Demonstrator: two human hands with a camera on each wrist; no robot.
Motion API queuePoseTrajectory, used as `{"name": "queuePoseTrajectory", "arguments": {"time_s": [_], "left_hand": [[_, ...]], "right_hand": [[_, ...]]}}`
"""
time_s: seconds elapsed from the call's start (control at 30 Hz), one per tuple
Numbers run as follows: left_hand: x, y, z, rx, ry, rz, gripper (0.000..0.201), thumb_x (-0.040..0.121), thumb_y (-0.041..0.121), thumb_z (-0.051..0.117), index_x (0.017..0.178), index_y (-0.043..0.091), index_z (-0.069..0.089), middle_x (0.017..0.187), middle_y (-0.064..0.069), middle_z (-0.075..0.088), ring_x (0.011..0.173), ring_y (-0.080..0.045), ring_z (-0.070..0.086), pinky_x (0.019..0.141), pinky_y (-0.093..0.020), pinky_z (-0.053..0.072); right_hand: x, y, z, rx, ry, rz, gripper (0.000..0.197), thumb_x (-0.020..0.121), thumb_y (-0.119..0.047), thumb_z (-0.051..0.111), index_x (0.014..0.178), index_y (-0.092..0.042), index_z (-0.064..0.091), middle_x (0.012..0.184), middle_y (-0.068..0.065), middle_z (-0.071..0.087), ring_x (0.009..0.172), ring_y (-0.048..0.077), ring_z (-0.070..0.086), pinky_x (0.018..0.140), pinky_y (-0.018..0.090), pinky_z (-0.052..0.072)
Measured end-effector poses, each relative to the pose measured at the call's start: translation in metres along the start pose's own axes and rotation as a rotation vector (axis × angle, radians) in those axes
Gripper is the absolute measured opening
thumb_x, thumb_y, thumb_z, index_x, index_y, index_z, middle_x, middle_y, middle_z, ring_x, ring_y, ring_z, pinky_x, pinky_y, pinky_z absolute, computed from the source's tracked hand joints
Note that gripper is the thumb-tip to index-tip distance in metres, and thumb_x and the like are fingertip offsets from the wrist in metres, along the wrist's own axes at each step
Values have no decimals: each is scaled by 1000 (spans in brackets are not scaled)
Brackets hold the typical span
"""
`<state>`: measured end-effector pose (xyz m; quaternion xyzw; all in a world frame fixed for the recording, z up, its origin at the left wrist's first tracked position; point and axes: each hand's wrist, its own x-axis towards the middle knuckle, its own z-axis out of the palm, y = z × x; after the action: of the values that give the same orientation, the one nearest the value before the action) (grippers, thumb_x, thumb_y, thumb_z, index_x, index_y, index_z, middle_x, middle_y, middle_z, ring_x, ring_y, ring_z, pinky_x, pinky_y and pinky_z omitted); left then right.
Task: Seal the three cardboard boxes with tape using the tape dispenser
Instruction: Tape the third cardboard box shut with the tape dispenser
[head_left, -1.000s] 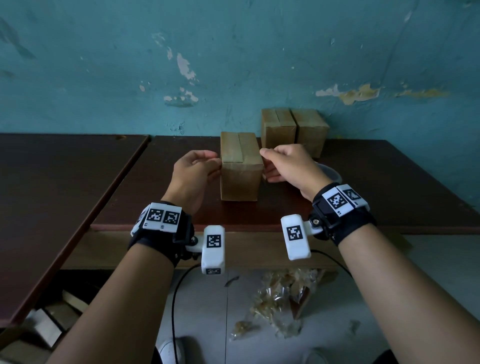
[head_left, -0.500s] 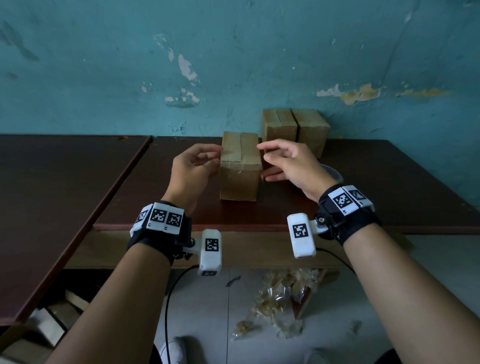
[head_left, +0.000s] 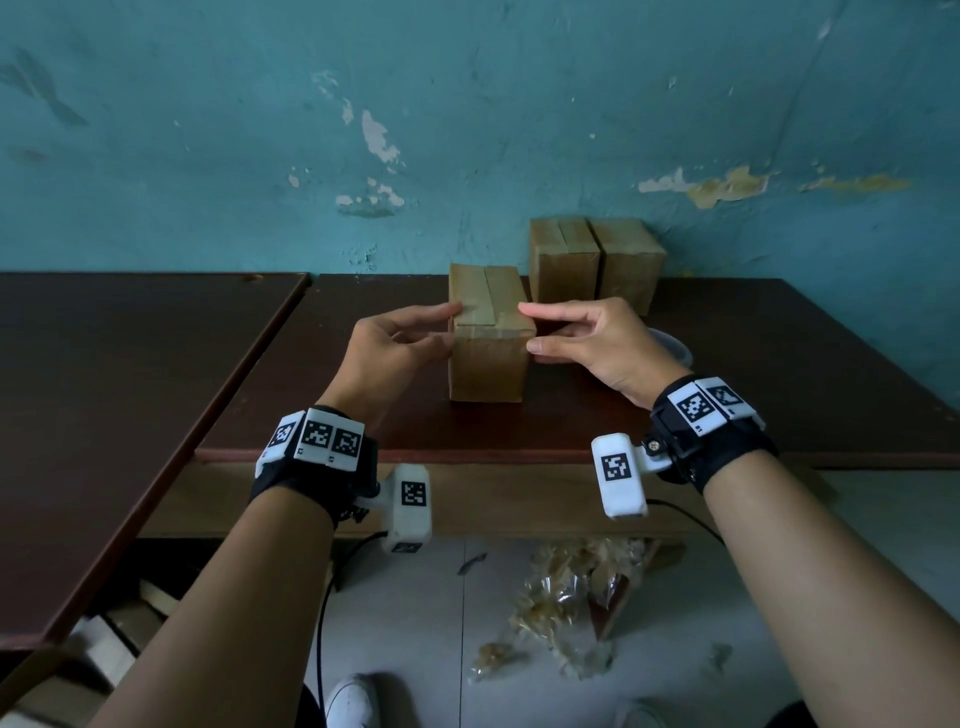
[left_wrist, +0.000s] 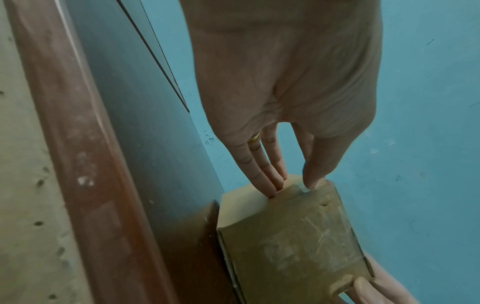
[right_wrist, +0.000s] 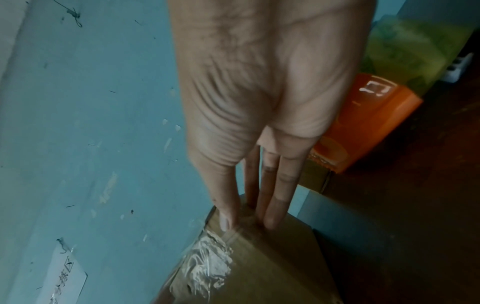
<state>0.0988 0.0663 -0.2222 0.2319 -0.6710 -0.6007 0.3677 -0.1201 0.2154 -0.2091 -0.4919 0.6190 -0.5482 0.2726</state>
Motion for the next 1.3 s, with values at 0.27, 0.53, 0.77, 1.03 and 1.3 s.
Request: {"name": "queuePoseTrajectory", "arguments": {"time_s": [0.27, 0.53, 0.77, 1.03, 1.3], "left_hand": [[0, -5, -3, -15, -8, 26, 37, 91, -4, 77, 125, 12, 78, 123, -7, 77, 107, -18, 76, 93, -31, 62], [3, -12, -1, 14, 33, 81, 39, 83, 4, 87, 119, 18, 80, 117, -9, 78, 101, -18, 76, 86, -22, 59], [5, -17, 7, 3, 124, 117, 39, 77, 7, 92, 114, 12, 81, 114, -11, 78, 94, -17, 76, 90, -27, 61], [7, -16, 9, 100, 174, 186, 39, 75, 12, 94, 112, 8, 81, 117, -4, 77, 96, -10, 75, 92, -26, 62], [6, -18, 11, 212, 202, 238, 43, 75, 26, 96, 113, 12, 82, 121, 9, 76, 115, -3, 71, 105, -31, 57]], "right_hand": [[3, 6, 3, 11, 22, -56, 47, 87, 1, 81, 133, -9, 72, 128, 7, 73, 111, 22, 75, 100, 38, 60], [6, 10, 8, 4, 59, -92, 44, 86, -2, 83, 129, -8, 74, 125, 13, 71, 110, 30, 75, 99, 43, 61], [6, 13, 15, -32, 125, -133, 43, 84, -13, 88, 125, -11, 77, 117, 8, 73, 108, 20, 74, 92, 40, 64], [10, 16, 11, -45, 110, -134, 43, 82, -14, 90, 123, -12, 78, 117, 9, 74, 107, 21, 75, 93, 42, 64], [7, 17, 18, -58, 185, -167, 45, 80, -24, 90, 122, -12, 79, 110, 9, 74, 104, 22, 75, 86, 41, 66]]}}
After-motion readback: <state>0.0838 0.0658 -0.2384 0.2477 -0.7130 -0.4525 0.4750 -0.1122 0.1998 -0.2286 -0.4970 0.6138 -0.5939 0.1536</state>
